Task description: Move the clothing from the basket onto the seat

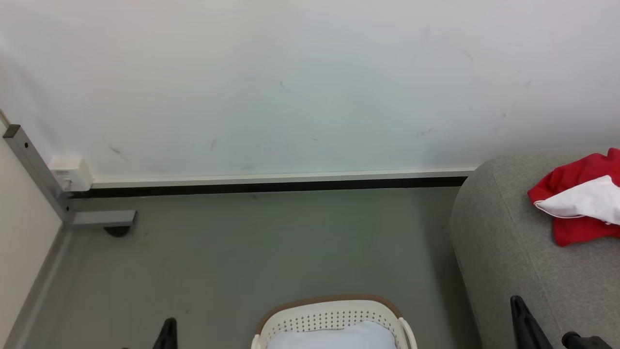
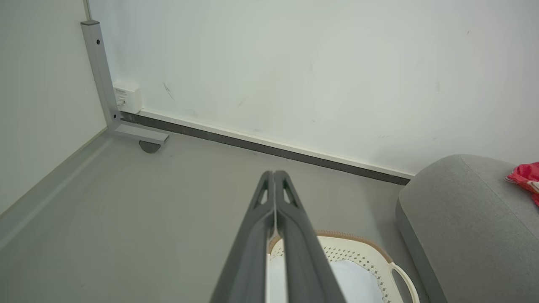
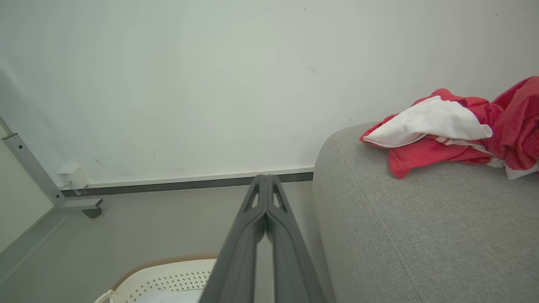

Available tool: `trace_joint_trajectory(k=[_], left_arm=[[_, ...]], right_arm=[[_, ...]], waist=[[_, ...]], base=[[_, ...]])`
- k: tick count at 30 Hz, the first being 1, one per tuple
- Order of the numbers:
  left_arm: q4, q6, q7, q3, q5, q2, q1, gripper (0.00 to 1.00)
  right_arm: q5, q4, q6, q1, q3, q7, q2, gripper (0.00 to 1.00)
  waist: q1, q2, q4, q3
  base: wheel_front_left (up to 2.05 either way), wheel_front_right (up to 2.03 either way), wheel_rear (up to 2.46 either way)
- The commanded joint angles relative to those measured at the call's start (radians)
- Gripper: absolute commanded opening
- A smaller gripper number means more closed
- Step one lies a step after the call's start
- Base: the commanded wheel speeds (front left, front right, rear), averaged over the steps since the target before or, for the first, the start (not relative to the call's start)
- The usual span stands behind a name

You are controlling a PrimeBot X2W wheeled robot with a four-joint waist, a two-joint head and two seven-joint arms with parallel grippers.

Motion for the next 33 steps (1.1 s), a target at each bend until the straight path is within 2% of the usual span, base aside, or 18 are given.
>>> trace_joint_trajectory(k=[1,16,33], left_arm=[[-0.015,-0.006,0.009,0.013,-0.042,0.003,-0.024,0.0],[-0.022,-0.036,0.076,0.053,-0.284,-0.012,-0.052,0.0],[-0.026,-0.065,0.141,0.092,-0.514,-0.027,-0.082,0.0]], right_arm=[[0.044,-0.017,0.0,-0.021,-0.007,0.008,-0.006,0.0],[0.315,-0.035,0.0,-0.04,-0.025,0.074,-0.009,0.0],[0.571,-0.047,-0.001,-0.06,-0.046,0.141,-0.012,0.0]], waist=[[0.0,0.0,0.001,0.001],[0.0,0.0,0.01,0.009],[0.0,0.0,0.02,0.018]], base=[[0.0,0.0,0.0],[0.0,0.0,0.0],[0.0,0.0,0.0]])
